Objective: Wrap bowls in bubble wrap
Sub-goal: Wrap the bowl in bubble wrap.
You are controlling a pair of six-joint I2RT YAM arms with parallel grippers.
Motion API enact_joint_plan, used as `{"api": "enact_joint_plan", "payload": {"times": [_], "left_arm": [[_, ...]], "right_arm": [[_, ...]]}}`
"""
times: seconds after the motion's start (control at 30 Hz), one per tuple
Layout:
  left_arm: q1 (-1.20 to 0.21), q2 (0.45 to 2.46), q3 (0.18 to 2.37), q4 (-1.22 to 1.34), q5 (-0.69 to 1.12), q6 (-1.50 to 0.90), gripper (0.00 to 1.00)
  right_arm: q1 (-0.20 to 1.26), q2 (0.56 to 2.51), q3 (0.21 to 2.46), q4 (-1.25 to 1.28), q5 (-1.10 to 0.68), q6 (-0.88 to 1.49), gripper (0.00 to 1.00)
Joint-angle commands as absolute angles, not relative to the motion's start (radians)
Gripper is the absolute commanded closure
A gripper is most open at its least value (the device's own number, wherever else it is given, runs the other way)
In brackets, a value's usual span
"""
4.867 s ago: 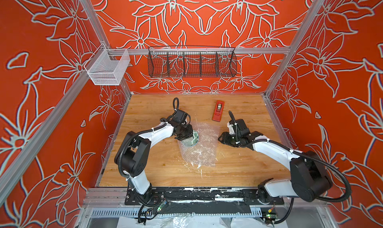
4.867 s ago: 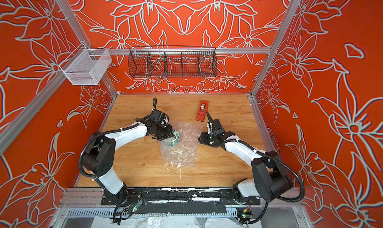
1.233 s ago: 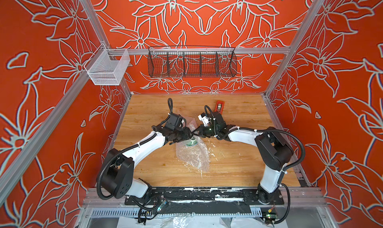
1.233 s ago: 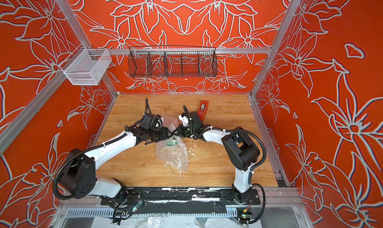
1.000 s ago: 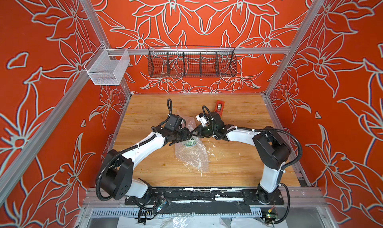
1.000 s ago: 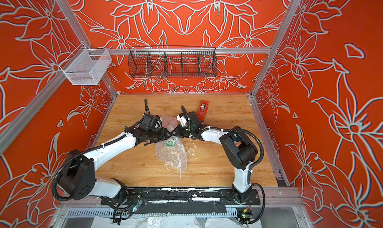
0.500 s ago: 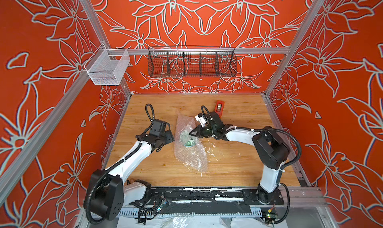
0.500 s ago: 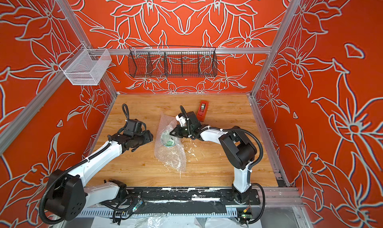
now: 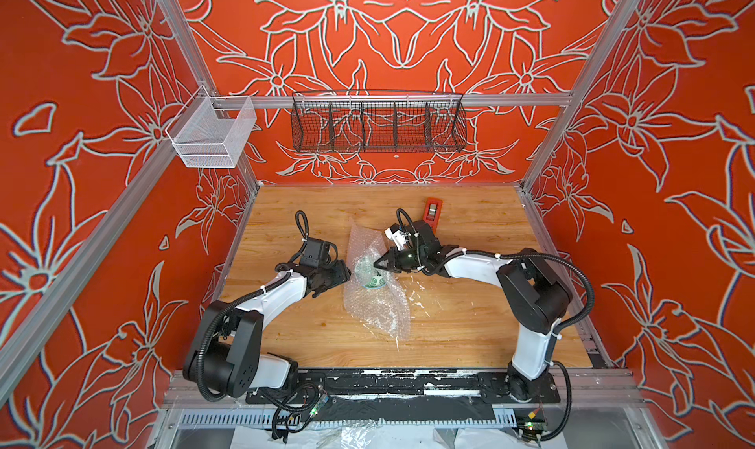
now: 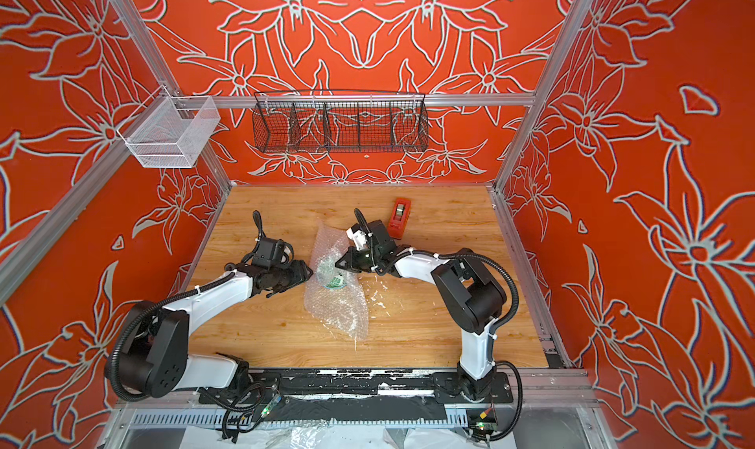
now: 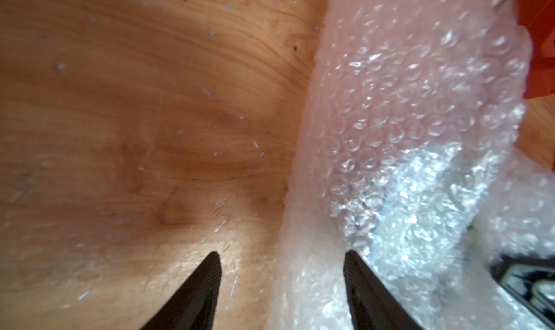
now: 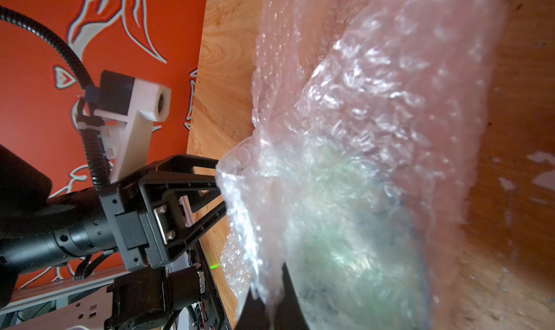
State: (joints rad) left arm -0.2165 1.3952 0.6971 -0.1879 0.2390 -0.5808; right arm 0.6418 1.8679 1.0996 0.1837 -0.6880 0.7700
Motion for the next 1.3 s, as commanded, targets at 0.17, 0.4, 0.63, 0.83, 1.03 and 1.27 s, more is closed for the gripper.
{"api": "enact_joint_plan", "payload": {"times": [0.17, 0.4, 0.63, 0.83, 1.03, 1.27], "left_arm": [[-0.213, 1.391, 0.659, -0.089, 0.351, -0.612, 0.35], [-0.214, 1.402, 0.662, -0.087, 0.36, -0.617, 0.35], [-0.23, 1.441, 0.671, -0.059, 0.354, -0.64, 0.36], [-0.301, 1.451, 0.71, -0.084, 0.31, -0.658, 0.36], [-0.34, 1.422, 0.715, -0.099, 0.285, -0.681, 0.37], [-0.352, 1.431, 0.724, -0.096, 0.291, -0.691, 0.37]], "right_arm": [[0.652, 1.874, 1.129, 0.177, -0.687, 0.768, 1.0], [0.652, 1.867, 1.127, 0.176, -0.687, 0.767, 1.0], [0.652, 1.87, 1.13, 0.17, -0.688, 0.765, 1.0], [0.653, 1.859, 1.132, 0.169, -0.687, 0.769, 1.0], [0.652, 1.823, 1.139, 0.131, -0.671, 0.748, 1.0], [0.652, 1.799, 1.142, 0.098, -0.636, 0.729, 1.0]]}}
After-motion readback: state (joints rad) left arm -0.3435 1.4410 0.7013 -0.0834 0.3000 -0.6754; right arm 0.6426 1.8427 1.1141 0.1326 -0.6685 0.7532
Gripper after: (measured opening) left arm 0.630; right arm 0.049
